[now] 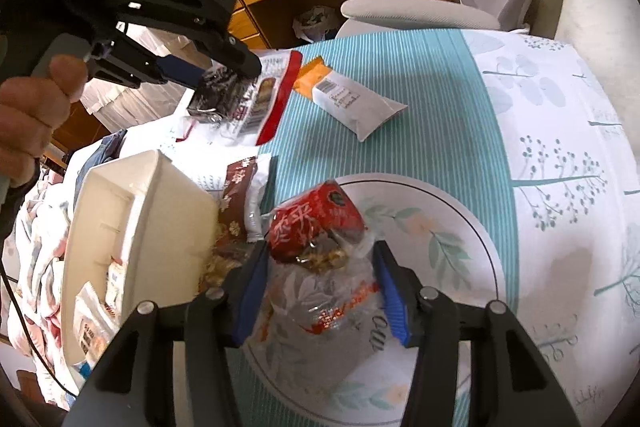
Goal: Organize snacks
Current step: 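Carry both held packets over the white tray and lower them inside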
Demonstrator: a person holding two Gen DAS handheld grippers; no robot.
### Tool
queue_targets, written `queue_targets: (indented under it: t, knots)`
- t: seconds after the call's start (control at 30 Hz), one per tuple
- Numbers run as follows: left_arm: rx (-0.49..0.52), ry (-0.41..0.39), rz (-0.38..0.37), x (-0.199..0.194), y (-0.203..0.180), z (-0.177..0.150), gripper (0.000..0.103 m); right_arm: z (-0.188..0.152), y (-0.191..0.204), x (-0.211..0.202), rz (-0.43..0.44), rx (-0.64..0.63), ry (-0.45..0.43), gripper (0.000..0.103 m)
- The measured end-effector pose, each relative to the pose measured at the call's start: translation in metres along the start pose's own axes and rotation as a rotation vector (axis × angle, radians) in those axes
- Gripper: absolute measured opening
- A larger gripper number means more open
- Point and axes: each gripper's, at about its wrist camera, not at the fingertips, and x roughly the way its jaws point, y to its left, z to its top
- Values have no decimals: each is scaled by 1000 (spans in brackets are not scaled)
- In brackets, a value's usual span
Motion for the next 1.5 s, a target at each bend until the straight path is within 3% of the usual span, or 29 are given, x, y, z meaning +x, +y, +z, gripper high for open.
queue_targets:
  t: [0.63, 1.0, 1.5]
  knots:
    - [35, -77, -64, -102, 5, -90, 38, -25, 41, -85, 28, 11, -121, 49]
    - [-9, -103, -33, -140, 55, -153, 38, -60, 94, -114, 93, 9, -132, 49]
    - [-24, -139, -30, -164, 142, -235, 38, -103, 179, -118, 163, 2, -88, 49]
